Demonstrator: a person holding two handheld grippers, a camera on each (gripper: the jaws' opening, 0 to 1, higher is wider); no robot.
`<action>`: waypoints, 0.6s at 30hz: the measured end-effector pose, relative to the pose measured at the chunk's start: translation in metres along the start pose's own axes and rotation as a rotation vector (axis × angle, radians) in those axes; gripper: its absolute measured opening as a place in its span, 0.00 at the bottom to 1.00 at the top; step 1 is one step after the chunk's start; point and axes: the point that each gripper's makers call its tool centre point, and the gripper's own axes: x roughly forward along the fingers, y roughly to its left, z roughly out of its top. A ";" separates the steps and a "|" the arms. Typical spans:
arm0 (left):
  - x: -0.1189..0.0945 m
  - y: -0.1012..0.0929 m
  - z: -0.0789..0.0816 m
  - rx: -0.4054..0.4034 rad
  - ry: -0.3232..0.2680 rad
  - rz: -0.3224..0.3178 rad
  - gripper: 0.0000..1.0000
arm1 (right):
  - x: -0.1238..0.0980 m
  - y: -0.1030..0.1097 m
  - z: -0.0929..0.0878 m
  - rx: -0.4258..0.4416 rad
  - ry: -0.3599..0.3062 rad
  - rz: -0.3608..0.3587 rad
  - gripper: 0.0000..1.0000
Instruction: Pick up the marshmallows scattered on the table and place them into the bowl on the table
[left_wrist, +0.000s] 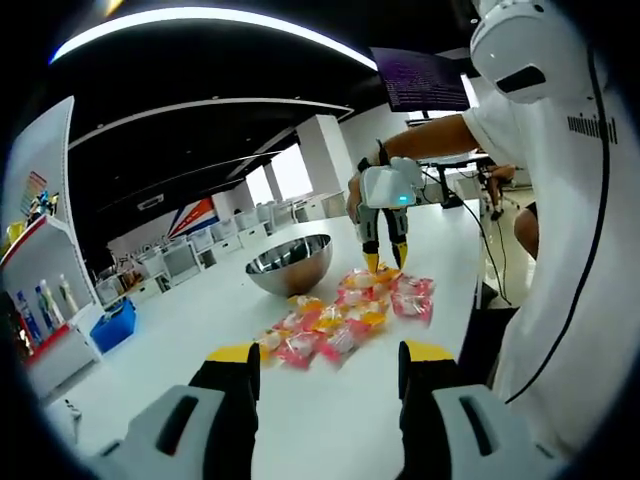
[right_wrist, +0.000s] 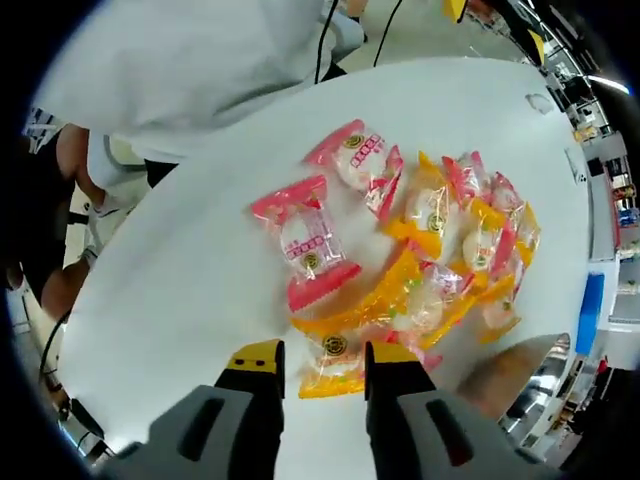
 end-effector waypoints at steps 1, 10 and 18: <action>0.000 0.000 0.000 -0.002 -0.001 0.001 0.56 | 0.001 -0.002 -0.001 0.004 -0.001 -0.004 0.29; 0.000 0.000 -0.002 -0.008 -0.005 0.000 0.56 | 0.005 -0.005 -0.006 0.019 0.002 -0.004 0.21; -0.001 0.000 -0.002 -0.012 -0.011 0.001 0.56 | 0.002 0.005 -0.007 0.034 0.011 0.001 0.19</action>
